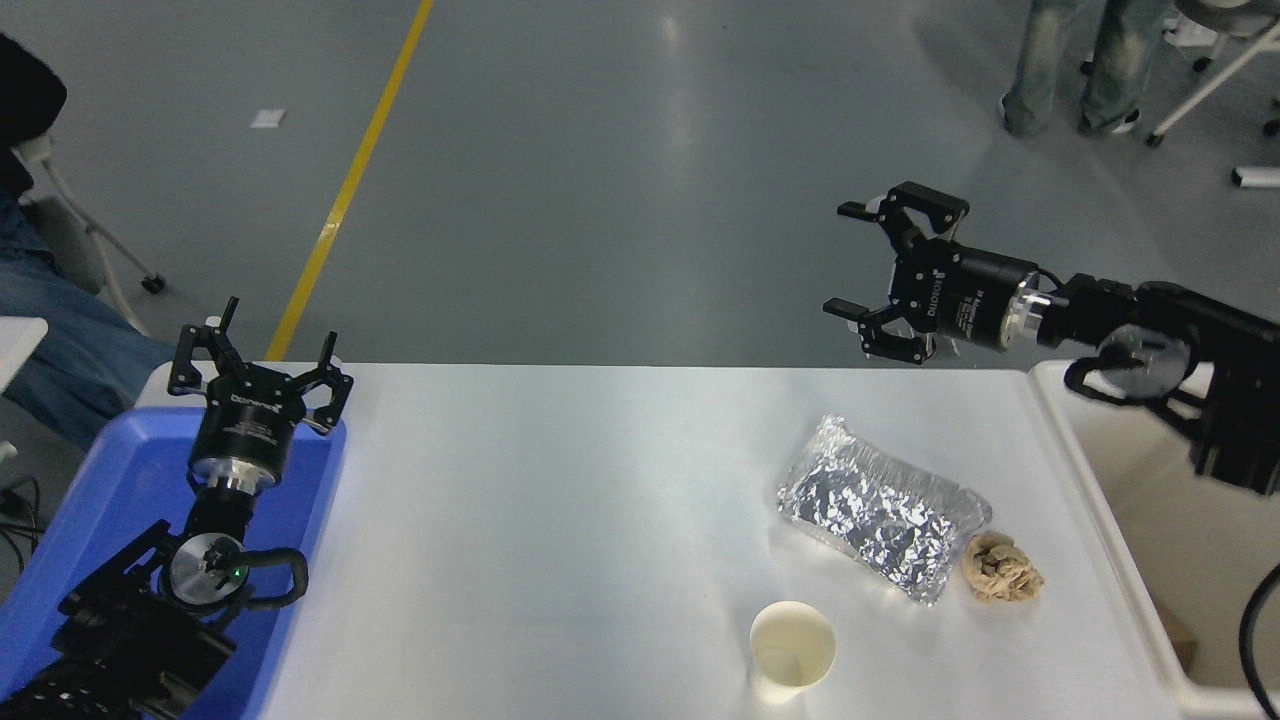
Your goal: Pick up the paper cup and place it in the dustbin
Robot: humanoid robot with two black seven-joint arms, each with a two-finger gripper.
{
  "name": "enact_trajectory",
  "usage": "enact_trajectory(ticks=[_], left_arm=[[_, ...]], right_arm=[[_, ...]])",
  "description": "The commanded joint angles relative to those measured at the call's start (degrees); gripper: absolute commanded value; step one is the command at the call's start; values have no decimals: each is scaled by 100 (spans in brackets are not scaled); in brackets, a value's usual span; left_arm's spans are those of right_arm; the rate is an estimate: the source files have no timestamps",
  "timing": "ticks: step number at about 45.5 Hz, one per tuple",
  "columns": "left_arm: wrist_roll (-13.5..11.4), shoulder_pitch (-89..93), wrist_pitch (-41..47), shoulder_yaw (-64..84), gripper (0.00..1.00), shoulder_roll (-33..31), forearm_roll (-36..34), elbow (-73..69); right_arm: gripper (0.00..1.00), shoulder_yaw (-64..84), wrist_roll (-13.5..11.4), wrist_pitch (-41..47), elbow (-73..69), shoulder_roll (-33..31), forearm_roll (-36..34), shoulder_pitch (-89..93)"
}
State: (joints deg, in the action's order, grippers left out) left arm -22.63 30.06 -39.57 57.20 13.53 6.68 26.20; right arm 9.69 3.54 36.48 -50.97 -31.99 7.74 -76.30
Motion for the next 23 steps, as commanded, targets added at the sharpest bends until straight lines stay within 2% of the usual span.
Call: enact_trajectory(ticks=[1, 8, 15, 23], left_arm=[[4, 0, -7, 2, 100, 0, 0, 8], [4, 0, -7, 2, 100, 0, 0, -1], [4, 0, -7, 2, 100, 0, -8, 8], [4, 0, -7, -7, 100, 0, -8, 8]], right_arm=[[100, 3141, -82, 219, -1282, -150, 957, -2379], [100, 5146, -73, 631, -2486, 228, 1045, -4285], [100, 6079, -38, 852, -3304, 606, 958, -5780], [100, 6264, -29, 852, -3823, 1036, -70, -6985]])
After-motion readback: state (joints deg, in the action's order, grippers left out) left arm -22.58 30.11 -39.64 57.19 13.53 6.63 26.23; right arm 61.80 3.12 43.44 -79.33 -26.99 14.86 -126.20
